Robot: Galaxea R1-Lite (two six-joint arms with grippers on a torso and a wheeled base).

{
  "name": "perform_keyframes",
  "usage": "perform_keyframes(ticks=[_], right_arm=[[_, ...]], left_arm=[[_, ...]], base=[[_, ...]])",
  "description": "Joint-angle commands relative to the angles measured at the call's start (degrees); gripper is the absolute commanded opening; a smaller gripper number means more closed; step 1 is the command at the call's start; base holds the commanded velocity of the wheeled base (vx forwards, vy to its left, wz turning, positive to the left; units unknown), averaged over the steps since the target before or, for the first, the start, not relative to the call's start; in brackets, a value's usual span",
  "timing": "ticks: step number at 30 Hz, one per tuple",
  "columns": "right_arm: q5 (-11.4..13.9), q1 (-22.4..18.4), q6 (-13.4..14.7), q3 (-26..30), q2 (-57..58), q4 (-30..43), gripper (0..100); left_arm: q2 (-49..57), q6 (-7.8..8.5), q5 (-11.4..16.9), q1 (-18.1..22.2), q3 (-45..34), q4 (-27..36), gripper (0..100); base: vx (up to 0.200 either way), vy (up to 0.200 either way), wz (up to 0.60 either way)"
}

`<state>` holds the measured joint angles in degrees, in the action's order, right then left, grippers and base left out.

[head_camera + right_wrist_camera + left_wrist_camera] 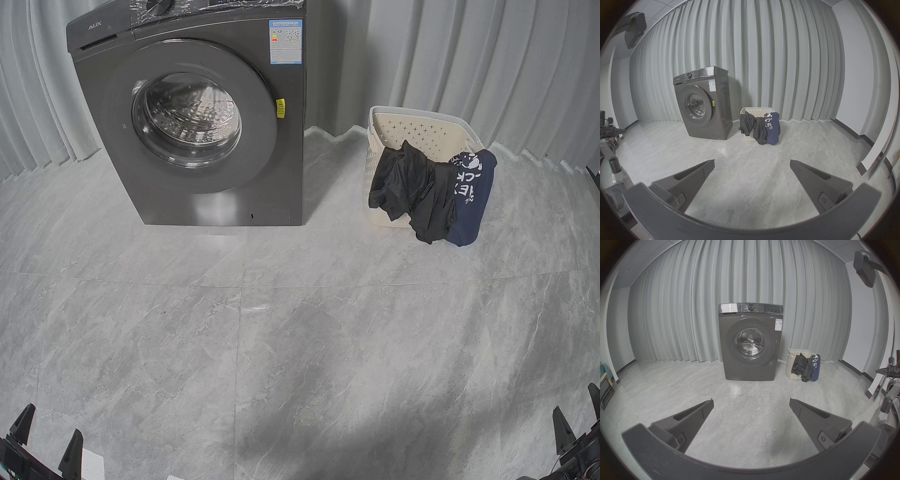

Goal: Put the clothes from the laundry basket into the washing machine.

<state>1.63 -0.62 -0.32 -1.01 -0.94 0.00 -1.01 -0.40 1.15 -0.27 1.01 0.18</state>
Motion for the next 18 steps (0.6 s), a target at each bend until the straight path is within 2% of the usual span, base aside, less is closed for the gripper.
perform_keyframes(ticks=[1, 18], right_arm=[[0.04, 0.01, -0.03, 1.01, 0.15, 0.00, 100], [-0.05, 0.01, 0.05, 0.92, 0.15, 0.00, 100]], left_arm=[[0.57, 0.14, 0.08, 0.00, -0.84, -0.01, 100], [0.57, -0.48, 0.08, 0.00, -0.84, -0.01, 100]], base=[[0.200, 0.000, 0.00], [0.200, 0.000, 0.00]])
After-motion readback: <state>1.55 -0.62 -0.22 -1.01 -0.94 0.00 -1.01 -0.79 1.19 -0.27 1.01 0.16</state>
